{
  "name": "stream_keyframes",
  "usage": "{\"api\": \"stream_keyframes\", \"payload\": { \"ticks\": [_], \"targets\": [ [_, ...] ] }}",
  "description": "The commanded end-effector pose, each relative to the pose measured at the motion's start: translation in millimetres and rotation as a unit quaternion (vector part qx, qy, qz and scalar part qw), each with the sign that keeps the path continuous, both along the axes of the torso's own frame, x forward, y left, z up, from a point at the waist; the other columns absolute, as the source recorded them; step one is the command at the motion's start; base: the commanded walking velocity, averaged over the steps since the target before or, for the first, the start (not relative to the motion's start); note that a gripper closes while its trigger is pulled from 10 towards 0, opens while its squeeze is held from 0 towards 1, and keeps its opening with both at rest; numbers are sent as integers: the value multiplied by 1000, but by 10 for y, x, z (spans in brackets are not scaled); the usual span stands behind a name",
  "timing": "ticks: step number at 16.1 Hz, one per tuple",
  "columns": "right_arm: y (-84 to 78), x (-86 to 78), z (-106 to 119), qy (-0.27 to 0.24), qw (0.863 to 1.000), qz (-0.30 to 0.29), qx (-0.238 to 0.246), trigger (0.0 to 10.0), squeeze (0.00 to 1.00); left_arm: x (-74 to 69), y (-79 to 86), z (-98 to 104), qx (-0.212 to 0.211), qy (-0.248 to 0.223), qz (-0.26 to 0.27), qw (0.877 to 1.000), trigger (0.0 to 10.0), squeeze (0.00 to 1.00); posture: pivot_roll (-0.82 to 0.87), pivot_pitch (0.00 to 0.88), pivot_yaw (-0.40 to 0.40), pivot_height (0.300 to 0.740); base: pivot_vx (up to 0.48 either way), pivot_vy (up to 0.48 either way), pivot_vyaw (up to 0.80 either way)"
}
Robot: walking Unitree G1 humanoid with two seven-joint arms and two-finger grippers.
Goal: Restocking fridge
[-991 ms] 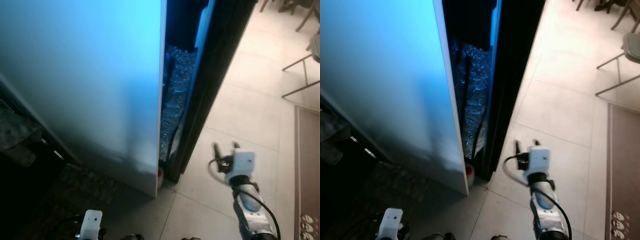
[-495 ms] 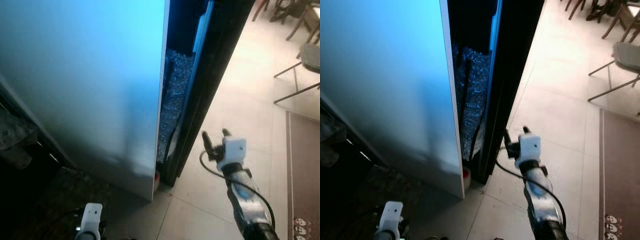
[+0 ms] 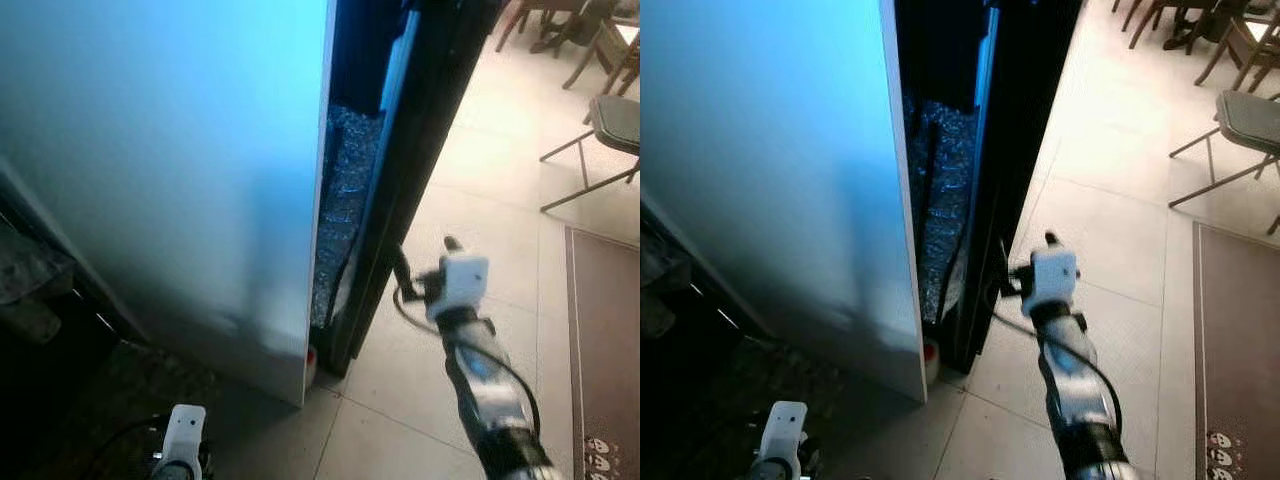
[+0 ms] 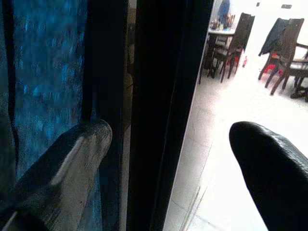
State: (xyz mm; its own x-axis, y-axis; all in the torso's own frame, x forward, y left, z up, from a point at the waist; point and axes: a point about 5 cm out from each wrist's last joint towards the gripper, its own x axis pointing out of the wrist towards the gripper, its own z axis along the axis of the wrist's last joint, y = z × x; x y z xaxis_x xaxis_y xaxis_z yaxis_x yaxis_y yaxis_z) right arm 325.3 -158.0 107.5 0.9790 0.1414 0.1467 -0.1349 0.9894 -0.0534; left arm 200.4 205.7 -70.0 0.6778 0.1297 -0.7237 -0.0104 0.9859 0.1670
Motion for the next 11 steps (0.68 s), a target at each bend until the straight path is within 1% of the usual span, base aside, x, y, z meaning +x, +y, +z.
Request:
{"api": "stream_keyframes", "payload": {
  "ticks": [1, 2, 3, 4, 8, 9, 11],
  "targets": [
    [-26, 37, 8, 9, 1000, -8, 26, 10000, 0, -87, 38, -44, 3, 17, 7, 1000, 10000, 0, 72, 98, -8, 740, 0, 0, 0],
    [-8, 80, 66, -1, 1000, -2, 19, 10000, 0, -93, 47, -45, 5, 18, 6, 1000, 10000, 0, 71, 102, -6, 740, 0, 0, 0],
    [27, 141, 119, -3, 1000, 7, 29, 10000, 0, -103, 60, -48, 8, 20, 2, 1000, 10000, 0, 73, 111, -2, 740, 0, 0, 0],
    [45, 188, 164, -6, 999, 12, 29, 10000, 0, -110, 68, -50, 8, 21, 3, 1000, 10000, 0, 77, 114, -3, 740, 0, 0, 0],
    [158, 310, 261, -5, 999, 43, 22, 10000, 0, -125, 67, -57, 7, 22, 3, 1000, 10000, 0, 81, 129, 0, 740, 0, 0, 0],
    [189, 336, 303, -10, 998, 47, 34, 10000, 0, -132, 62, -61, 7, 23, 1, 1000, 10000, 0, 83, 134, 1, 740, 0, 0, 0],
    [242, 384, 383, -21, 998, 51, 36, 10000, 0, -149, 53, -71, 7, 26, -5, 1000, 10000, 0, 82, 140, 2, 740, 0, 0, 0]
  ]
}}
